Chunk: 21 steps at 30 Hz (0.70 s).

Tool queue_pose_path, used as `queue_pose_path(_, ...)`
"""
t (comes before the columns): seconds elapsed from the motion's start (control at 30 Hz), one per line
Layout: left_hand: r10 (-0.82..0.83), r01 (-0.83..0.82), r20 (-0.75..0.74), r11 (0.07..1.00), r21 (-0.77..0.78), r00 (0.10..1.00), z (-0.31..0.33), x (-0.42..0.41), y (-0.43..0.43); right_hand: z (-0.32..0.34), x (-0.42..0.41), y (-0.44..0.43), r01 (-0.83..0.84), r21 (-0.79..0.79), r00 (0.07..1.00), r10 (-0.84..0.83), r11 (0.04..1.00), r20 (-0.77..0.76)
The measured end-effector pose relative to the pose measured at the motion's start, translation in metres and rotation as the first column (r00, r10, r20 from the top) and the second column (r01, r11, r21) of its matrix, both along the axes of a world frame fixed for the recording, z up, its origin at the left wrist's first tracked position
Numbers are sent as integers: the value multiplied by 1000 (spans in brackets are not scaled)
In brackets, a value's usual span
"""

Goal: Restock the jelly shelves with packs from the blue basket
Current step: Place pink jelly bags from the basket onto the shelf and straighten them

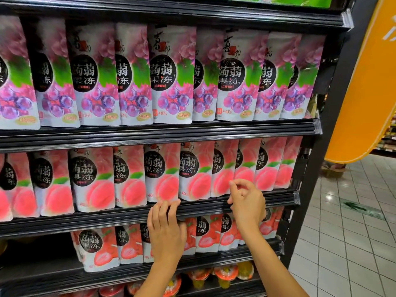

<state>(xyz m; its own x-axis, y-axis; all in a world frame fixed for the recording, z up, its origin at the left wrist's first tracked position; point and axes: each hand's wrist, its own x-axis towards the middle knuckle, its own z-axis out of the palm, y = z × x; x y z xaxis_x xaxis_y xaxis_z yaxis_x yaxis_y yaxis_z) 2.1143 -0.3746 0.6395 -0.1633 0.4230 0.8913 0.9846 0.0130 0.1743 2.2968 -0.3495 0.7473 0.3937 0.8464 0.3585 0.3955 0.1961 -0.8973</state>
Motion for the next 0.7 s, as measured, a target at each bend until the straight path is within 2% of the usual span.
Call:
queue_pose_path(0.1, 5, -5, -6, 1000, 18, 1000, -1, 0, 0, -4, 6, -2, -6, 56, 1000, 7, 998, -25)
queue_pose_path(0.2, 0, 0, -9, 999, 41, 1000, -1, -1, 1, -7, 19, -1, 97, 105, 990, -86, 990, -109)
queue_pose_path(0.27, 2, -2, -3, 999, 54, 1000, -1, 0, 2, -6, 27, 2, 126, 69, 988, -119, 990, -101)
queue_pose_path(0.4, 2, -2, 3, 998, 65, 1000, 0, 2, 2, -1, 36, 12, 48, -14, 997, -48, 999, -58)
queue_pose_path(0.7, 5, -6, 15, 998, 56, 1000, -3, 3, 3, -5, 56, 11, 97, -15, 993, -98, 995, -70)
